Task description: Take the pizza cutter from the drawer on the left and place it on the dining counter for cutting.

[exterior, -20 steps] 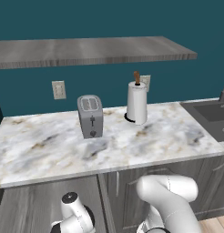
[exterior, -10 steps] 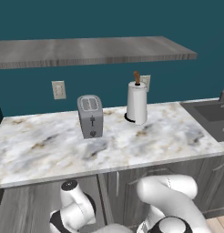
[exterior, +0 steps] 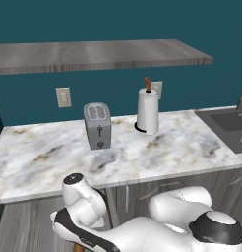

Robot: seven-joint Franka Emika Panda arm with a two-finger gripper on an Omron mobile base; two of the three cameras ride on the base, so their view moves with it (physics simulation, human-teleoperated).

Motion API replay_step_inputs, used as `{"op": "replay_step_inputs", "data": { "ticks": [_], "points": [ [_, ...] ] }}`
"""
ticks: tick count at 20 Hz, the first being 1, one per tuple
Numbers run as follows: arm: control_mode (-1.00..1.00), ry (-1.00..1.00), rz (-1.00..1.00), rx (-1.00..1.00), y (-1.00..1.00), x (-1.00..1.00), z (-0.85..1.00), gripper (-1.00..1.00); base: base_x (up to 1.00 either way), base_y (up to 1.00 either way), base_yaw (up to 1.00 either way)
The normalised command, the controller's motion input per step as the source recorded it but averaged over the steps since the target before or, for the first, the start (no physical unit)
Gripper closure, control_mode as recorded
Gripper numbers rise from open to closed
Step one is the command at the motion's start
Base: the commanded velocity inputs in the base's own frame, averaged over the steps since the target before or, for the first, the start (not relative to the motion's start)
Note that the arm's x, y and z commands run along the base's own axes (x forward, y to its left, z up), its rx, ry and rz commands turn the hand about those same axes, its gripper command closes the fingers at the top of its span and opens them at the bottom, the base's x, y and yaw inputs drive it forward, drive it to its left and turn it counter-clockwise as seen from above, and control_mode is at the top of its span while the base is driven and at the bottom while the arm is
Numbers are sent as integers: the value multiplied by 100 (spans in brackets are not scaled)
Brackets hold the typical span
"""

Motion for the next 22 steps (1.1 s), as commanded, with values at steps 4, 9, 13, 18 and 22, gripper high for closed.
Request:
{"op": "replay_step_inputs", "data": {
  "ticks": [4, 9, 13, 18, 22],
  "points": [
    [-100, -9, 0, 0, -1, -17, 71, 100, 0, 0, 0],
    [-100, -19, 1, 0, -4, -11, 60, 100, 0, 0, 0],
    [-100, -14, 0, 0, -18, 0, 71, 100, 0, 0, 0],
    [-100, -1, 0, 4, -50, 10, 93, 100, 0, 0, 0],
    [-100, 0, 0, 3, -64, 16, 85, 100, 0, 0, 0]
  ]
}}
